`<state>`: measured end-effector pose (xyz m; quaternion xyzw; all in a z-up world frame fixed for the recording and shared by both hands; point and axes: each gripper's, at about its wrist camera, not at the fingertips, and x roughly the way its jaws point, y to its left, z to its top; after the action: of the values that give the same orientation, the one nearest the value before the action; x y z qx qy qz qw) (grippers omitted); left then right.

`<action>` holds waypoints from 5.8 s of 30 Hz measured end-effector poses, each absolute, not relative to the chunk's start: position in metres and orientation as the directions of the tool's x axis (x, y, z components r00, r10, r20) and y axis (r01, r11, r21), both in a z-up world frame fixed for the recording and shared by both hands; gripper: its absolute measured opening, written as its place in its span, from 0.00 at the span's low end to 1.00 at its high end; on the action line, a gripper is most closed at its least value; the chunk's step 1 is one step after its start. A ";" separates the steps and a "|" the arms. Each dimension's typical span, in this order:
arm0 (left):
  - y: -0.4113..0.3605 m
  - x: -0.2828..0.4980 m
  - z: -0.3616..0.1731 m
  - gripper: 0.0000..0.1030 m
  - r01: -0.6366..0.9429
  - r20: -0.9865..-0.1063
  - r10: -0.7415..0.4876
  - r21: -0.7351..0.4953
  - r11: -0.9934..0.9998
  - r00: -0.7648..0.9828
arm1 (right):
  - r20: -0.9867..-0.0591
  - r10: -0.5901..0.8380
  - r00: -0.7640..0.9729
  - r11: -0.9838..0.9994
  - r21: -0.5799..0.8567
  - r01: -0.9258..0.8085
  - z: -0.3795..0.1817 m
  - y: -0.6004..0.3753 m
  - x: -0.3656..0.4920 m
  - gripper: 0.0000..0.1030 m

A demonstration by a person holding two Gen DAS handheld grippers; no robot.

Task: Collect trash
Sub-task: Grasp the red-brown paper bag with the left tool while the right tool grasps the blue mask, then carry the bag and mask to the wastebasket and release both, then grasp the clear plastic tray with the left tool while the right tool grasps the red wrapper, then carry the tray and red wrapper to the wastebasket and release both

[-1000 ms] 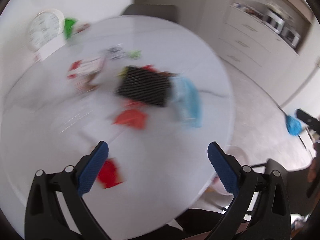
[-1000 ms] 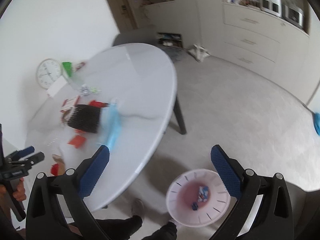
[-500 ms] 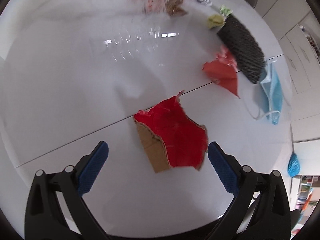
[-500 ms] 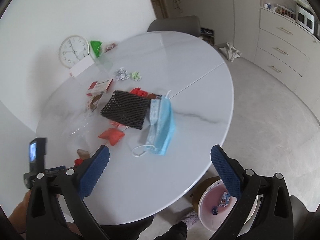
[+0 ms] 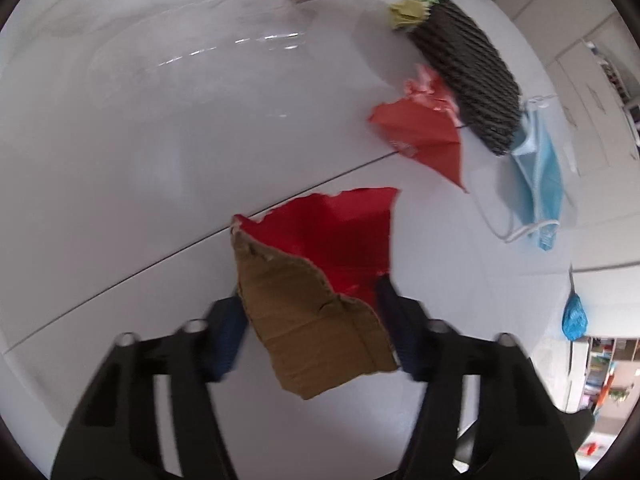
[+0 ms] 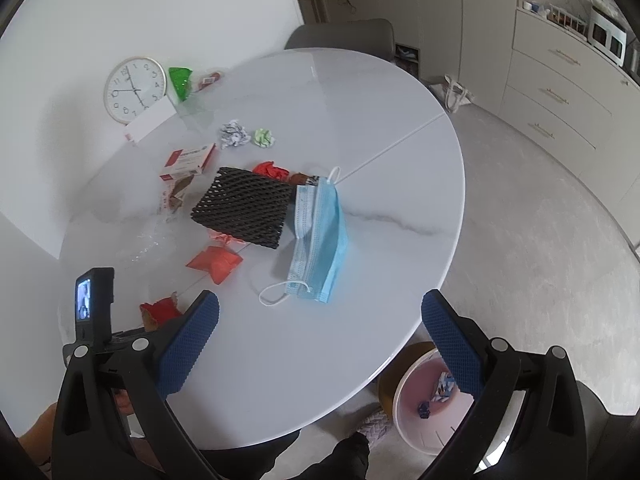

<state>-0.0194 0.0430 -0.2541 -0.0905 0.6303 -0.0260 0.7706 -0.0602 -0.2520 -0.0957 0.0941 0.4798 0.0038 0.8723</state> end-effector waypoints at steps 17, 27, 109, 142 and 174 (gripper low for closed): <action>0.045 -0.004 -0.197 0.38 -0.038 -0.936 -0.186 -0.206 0.978 0.299 | -0.915 0.113 0.386 0.971 0.184 0.150 -0.203 -0.251 0.048 0.75; 0.049 0.002 -0.164 0.38 0.073 -0.928 -0.173 -0.158 0.985 0.330 | -0.926 0.131 0.353 0.927 0.241 0.289 -0.237 -0.268 0.066 0.07; -0.135 -0.018 -0.149 0.92 0.361 -0.891 -0.218 -0.066 0.930 0.397 | -0.820 -0.083 0.567 0.954 0.098 0.282 -0.116 -0.382 -0.126 0.98; 0.100 0.108 -0.230 0.62 0.673 -0.949 -0.158 0.069 0.736 0.271 | -0.913 0.250 0.323 0.821 0.023 -0.570 -0.201 -0.083 0.043 0.97; 0.019 0.002 -0.146 0.60 0.503 -0.898 -0.300 -0.106 0.858 0.322 | -0.831 0.320 0.455 0.947 0.284 -0.148 -0.160 -0.215 -0.039 0.40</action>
<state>0.0016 0.0194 -0.1463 0.0964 0.5264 -0.2489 0.8072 -0.0392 -0.2152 -0.1599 0.0852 0.5035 0.1379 0.8487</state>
